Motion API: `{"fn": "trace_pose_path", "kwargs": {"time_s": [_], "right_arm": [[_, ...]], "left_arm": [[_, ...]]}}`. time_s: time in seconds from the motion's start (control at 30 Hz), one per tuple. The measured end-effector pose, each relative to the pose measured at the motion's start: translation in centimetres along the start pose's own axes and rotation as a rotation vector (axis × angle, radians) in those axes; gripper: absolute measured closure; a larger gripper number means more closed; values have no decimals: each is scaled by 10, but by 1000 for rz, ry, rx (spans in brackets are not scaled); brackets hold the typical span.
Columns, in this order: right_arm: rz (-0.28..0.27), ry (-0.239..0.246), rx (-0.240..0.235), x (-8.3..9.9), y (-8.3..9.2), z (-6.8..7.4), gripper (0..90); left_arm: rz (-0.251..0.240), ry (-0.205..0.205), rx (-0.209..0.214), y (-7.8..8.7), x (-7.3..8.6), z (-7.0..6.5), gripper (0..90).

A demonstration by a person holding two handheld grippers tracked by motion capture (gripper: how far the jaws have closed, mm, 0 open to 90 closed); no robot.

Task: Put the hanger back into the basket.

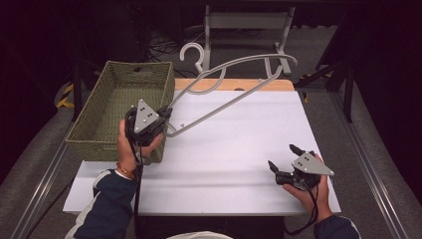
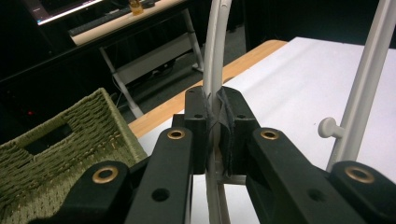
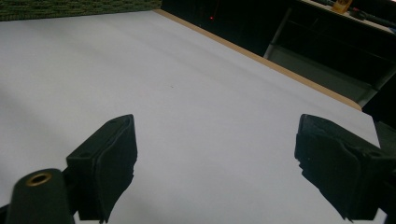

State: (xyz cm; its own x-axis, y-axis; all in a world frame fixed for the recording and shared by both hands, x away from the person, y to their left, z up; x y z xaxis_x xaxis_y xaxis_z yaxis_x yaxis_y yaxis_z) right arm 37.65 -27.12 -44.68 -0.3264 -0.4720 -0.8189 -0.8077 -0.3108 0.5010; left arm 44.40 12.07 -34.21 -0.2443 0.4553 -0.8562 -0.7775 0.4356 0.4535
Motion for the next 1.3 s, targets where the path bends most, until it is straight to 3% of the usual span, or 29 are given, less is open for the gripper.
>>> {"fn": "trace_pose_path", "kwargs": {"time_s": [0.33,0.53,0.6,0.77,1.07,1.13,1.3], "right_arm": [[0,-3,-2,0,0,0,139],[0,4,-4,0,-1,1,140],[2,4,-5,0,-1,2,140],[3,6,-7,0,-2,2,140],[10,5,-12,1,-3,3,139],[10,6,-10,1,-3,3,140],[15,6,-12,1,-5,4,140]], "left_arm": [[-22,48,-36,13,4,24,829],[-36,99,-44,22,11,44,828],[-37,97,-54,22,12,48,829],[-23,144,-44,24,20,67,829],[-4,166,-94,31,34,92,828],[10,151,-110,33,42,99,828],[46,177,-129,38,60,115,828]]}}
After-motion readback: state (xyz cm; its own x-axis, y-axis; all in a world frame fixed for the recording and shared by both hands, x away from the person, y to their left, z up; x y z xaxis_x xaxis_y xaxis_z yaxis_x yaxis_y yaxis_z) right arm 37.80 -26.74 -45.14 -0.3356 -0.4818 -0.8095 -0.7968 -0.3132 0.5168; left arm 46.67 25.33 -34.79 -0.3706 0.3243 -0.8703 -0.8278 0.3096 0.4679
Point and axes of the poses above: each handheld gripper's, and its own axes: y roughly backward along the jaws, x roughly out of its underside, z roughly to its left, the point moved 6 cm from there along -y, roughly forward along the jaws, and after that the axes turned 10 degrees about z, right-handed, at the moved point
